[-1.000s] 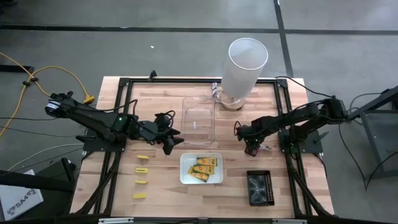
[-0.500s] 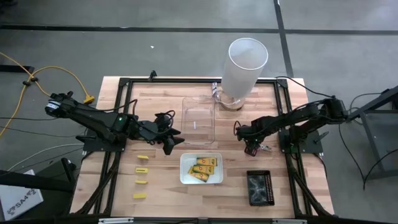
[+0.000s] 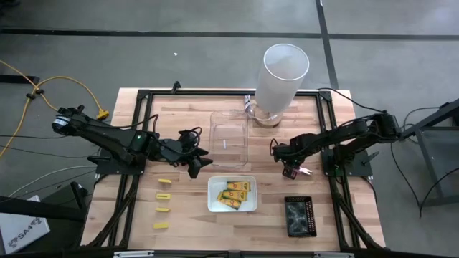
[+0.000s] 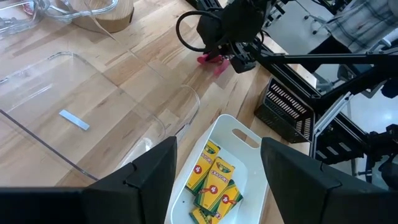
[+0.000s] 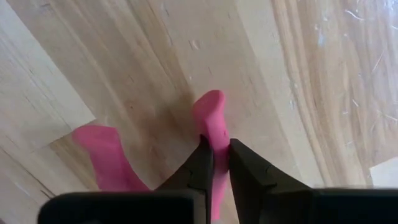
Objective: Pick & Place School Supplies
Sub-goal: Put the pink hole puncher into the transparent bin
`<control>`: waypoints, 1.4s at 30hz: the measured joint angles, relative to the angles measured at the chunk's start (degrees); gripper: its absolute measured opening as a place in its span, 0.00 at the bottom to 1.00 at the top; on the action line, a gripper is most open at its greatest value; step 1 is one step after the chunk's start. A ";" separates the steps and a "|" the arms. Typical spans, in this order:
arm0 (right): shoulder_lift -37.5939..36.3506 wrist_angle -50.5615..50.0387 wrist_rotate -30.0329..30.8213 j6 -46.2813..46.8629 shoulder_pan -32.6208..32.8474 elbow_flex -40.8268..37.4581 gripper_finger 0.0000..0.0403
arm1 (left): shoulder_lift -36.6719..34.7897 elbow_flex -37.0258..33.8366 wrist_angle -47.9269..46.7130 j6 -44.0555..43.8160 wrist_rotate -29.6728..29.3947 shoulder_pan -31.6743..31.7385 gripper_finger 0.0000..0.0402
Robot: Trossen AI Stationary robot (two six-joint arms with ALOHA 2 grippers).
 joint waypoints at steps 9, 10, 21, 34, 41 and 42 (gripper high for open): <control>-0.04 0.21 -0.27 -0.13 0.00 0.00 0.07 | 0.00 0.00 0.00 0.00 0.00 0.02 0.56; -0.04 0.28 -0.31 -0.16 0.00 0.04 0.07 | 0.00 0.00 0.00 0.00 0.00 0.02 0.56; -0.04 0.11 0.10 -5.21 0.02 8.56 0.06 | 0.01 0.00 0.13 0.00 0.00 0.00 0.56; -0.04 11.24 3.28 -15.65 0.02 22.14 0.06 | 0.00 0.00 0.15 -0.01 0.00 0.00 0.56; 1.11 17.23 9.06 -22.51 -0.47 26.11 0.06 | 0.00 0.00 0.15 0.00 0.00 0.01 0.56; 1.74 18.29 9.14 -23.03 -0.81 26.81 0.06 | 0.00 0.00 0.17 0.00 0.00 0.02 0.56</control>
